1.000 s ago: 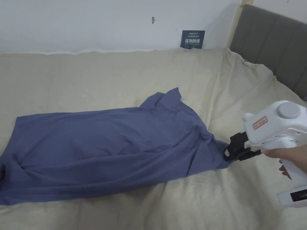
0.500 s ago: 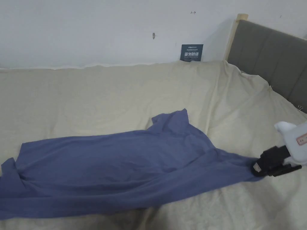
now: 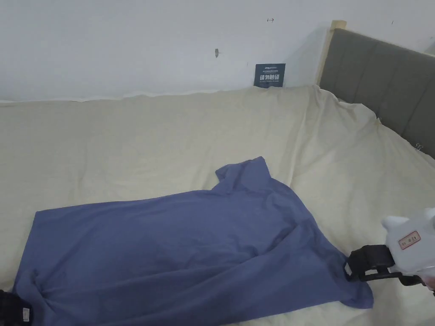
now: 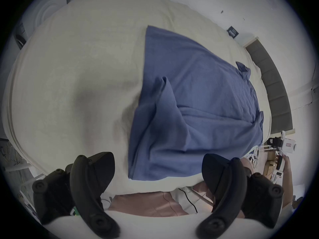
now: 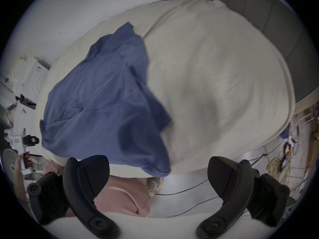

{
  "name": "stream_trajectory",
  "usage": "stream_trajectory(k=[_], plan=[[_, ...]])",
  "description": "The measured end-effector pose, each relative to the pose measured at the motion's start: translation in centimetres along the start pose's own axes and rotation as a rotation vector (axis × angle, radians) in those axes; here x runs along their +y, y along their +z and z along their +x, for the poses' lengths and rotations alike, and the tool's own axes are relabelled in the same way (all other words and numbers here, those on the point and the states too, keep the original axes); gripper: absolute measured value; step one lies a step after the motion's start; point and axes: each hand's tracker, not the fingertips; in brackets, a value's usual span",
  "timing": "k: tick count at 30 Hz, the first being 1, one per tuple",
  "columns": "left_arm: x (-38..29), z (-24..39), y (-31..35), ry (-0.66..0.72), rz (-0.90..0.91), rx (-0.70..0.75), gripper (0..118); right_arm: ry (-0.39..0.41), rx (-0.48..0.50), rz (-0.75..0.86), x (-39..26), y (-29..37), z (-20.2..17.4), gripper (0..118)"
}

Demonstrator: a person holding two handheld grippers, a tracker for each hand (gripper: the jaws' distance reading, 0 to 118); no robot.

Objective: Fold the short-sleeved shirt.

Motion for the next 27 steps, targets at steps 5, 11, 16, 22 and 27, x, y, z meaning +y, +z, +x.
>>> stream_trajectory(k=[5, 11, 16, 22, 27], plan=[[0.2, -0.7, 0.9, 0.059, 0.017, -0.023, 107, -0.105, 0.143, 0.028, -0.3, 0.9, 0.4, 114], [-0.3, -0.2, 2.8, 0.042, 0.057, -0.088, 61, -0.065, 0.267, 0.074, -0.2, 3.0, -2.6, 58], [1.1, 1.2, 5.3, -0.046, 0.235, -0.07, 0, -0.014, 0.385, 0.216, 1.1, 4.1, -6.6, 0], [8.0, 2.4, 5.3, -0.09, 0.258, -0.089, 0, 0.0, 0.455, 0.323, 5.6, 4.3, -10.3, 0], [16.9, 2.6, 1.2, -0.056, 0.211, 0.003, 0, 0.056, 0.444, 0.3, 9.9, 1.7, -12.8, 0]])
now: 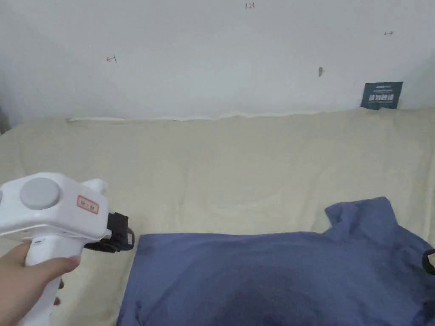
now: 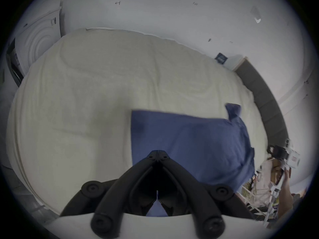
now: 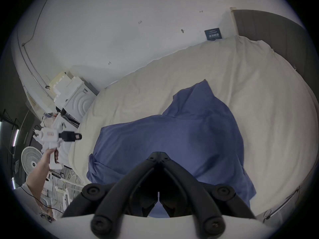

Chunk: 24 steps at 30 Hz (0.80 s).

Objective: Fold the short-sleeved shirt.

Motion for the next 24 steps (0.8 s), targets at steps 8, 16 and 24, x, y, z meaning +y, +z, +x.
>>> stream_trajectory(k=[8, 16, 24], plan=[[6.9, 0.9, -8.0, -0.114, -0.068, 0.169, 118, 0.03, 0.053, -0.085, 0.8, -5.0, -1.2, 0], [7.3, 0.7, -14.9, -0.096, -0.225, 0.203, 118, -0.023, 0.089, -0.134, 0.3, -8.7, 0.6, 0], [7.0, 2.0, -16.0, -0.181, -0.285, 0.246, 58, 0.062, 0.058, -0.134, 0.9, -9.0, 0.6, 0]])
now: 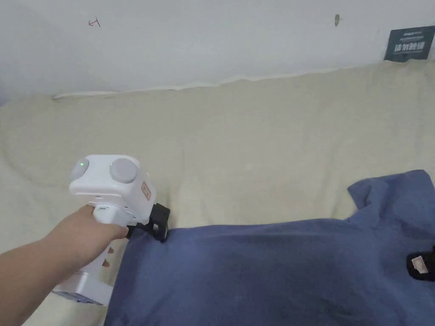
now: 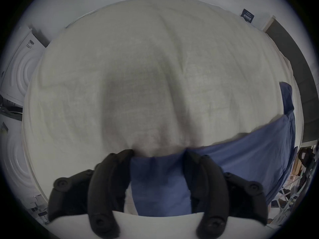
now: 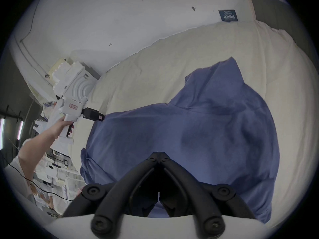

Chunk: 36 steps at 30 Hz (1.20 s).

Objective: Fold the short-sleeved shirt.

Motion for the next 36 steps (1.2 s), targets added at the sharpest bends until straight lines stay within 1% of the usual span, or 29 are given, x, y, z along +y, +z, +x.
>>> stream_trajectory(k=[2, 3, 4, 6, 7, 8, 10, 11, 12, 13, 15, 16, 17, 18, 19, 21, 22, 24, 26, 27, 28, 29, 30, 31, 32, 33, 34, 36], plan=[[0.0, -0.5, 0.7, 0.041, 0.043, -0.044, 12, 0.01, -0.008, 0.017, -0.1, 0.6, -0.1, 0], [0.1, -0.4, 1.5, 0.062, 0.054, -0.077, 8, 0.006, -0.015, 0.042, -0.1, 1.0, -0.1, 0], [0.1, -0.5, 1.7, 0.088, 0.066, -0.111, 8, -0.003, -0.023, 0.075, 0.1, 1.6, 0.0, 0], [-0.5, -0.1, 1.9, 0.069, 0.039, -0.088, 8, -0.026, -0.037, 0.154, 1.0, 2.9, 0.5, 0], [-0.4, 0.4, 2.5, 0.004, 0.056, -0.057, 8, -0.023, -0.056, 0.196, 1.9, 3.5, 1.0, 0], [-0.6, 0.6, 2.7, -0.015, 0.05, -0.048, 8, -0.013, -0.098, 0.232, 3.2, 4.0, 1.6, 0], [-0.8, 0.5, 3.1, 0.002, 0.054, -0.059, 7, -0.022, -0.161, 0.239, 6.3, 4.4, 3.4, 0], [-0.6, 0.7, 3.4, 0.012, 0.055, -0.073, 7, -0.043, -0.169, 0.22, 8.3, 4.3, 4.5, 0], [-0.7, 0.7, 3.6, 0.015, 0.052, -0.081, 7, -0.079, -0.166, 0.191, 10.0, 4.1, 5.5, 8], [-0.8, 0.9, 3.8, 0.01, 0.055, -0.08, 7, -0.12, -0.157, 0.151, 11.7, 3.5, 6.6, 31], [-0.7, 1.0, 3.9, -0.007, 0.064, -0.074, 7, -0.171, -0.183, 0.075, 14.2, 2.2, 8.3, 118], [-0.7, 1.0, 4.0, -0.009, 0.065, -0.078, 7, -0.185, -0.211, 0.012, 15.5, 0.8, 9.3, 112], [-0.8, 0.9, 4.0, -0.003, 0.068, -0.082, 7, -0.182, -0.289, -0.022, 15.5, 0.2, 9.7, 108], [-1.0, 0.9, 4.1, 0.0, 0.075, -0.08, 7, -0.166, -0.305, -0.029, 15.4, 0.0, 9.4, 109], [-0.8, 0.7, 4.0, 0.005, 0.086, -0.073, 7, -0.164, -0.336, -0.018, 15.6, -0.4, 9.9, 109], [-0.7, 0.4, 3.9, 0.006, 0.092, -0.081, 7, -0.19, -0.36, -0.071, 15.7, -1.5, 10.7, 109], [-0.8, 0.4, 3.8, 0.006, 0.088, -0.085, 7, -0.199, -0.366, -0.096, 16.2, -4.9, 11.4, 109], [-0.6, 0.3, 3.4, 0.001, 0.082, -0.09, 7, -0.219, -0.38, -0.14, 16.0, -7.1, 12.0, 109], [-0.6, 0.1, 3.1, 0.01, 0.08, -0.096, 7, -0.221, -0.39, -0.162, 15.8, -9.2, 12.3, 109], [-0.6, 0.0, 2.8, 0.016, 0.079, -0.102, 7, -0.201, -0.398, -0.17, 15.7, -9.9, 12.2, 106], [-0.6, -0.1, 2.6, 0.026, 0.068, -0.113, 7, -0.172, -0.416, -0.161, 15.6, -10.4, 12.1, 98], [-0.6, -0.1, 2.3, 0.029, 0.063, -0.118, 7, -0.15, -0.437, -0.161, 15.6, -10.8, 11.9, 82], [-0.6, -0.2, 2.1, 0.031, 0.057, -0.118, 7, -0.125, -0.47, -0.172, 15.5, -10.8, 11.7, 59], [-0.6, -0.2, 2.0, 0.035, 0.049, -0.117, 7, -0.065, -0.54, -0.176, 15.5, -10.5, 11.3, 45], [-0.7, -0.2, 2.0, 0.034, 0.053, -0.114, 7, -0.05, -0.502, -0.148, 15.6, -9.7, 11.2, 15], [-0.6, -0.1, 2.0, 0.034, 0.053, -0.114, 7, -0.063, -0.464, -0.128, 15.8, -9.0, 11.2, 4], [-0.5, -0.2, 2.0, 0.034, 0.047, -0.117, 7, -0.087, -0.443, -0.108, 16.2, -8.0, 11.6, 4], [-0.3, -0.2, 2.0, 0.033, 0.048, -0.115, 7, -0.108, -0.408, -0.089, 16.5, -6.4, 11.9, 4]])
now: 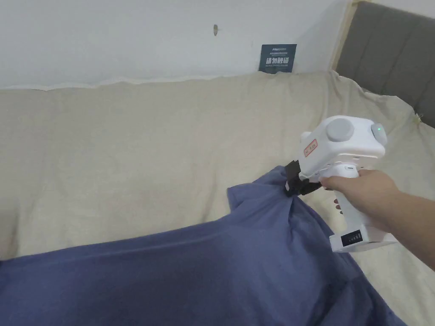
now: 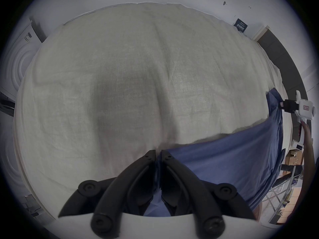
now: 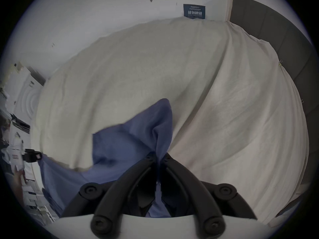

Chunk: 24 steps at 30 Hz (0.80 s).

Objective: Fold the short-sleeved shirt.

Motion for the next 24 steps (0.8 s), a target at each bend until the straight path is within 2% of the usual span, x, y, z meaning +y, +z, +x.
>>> stream_trajectory(k=[3, 6, 8, 12, 21, 24], plan=[[0.1, -0.1, 0.8, 0.016, 0.029, -0.005, 7, 0.019, 0.004, 0.067, -1.2, 2.9, -0.1, 4], [-0.2, -0.4, 2.0, 0.03, 0.049, -0.019, 7, -0.033, 0.08, 0.087, -1.8, 5.0, 0.5, 4], [-0.7, -0.5, 3.3, 0.035, 0.057, -0.03, 7, -0.045, 0.078, 0.099, -2.5, 6.8, 0.7, 4], [-2.4, -0.8, 6.8, 0.043, 0.103, -0.063, 7, -0.027, 0.106, 0.129, -4.8, 11.4, 0.7, 4], [-12.0, -1.2, 15.4, 0.029, 0.201, -0.177, 7, -0.05, 0.165, 0.178, -13.8, 21.8, 1.9, 4], [-15.0, -3.2, 15.9, 0.035, 0.207, -0.216, 7, -0.065, 0.181, 0.181, -18.0, 24.1, 2.6, 4]])
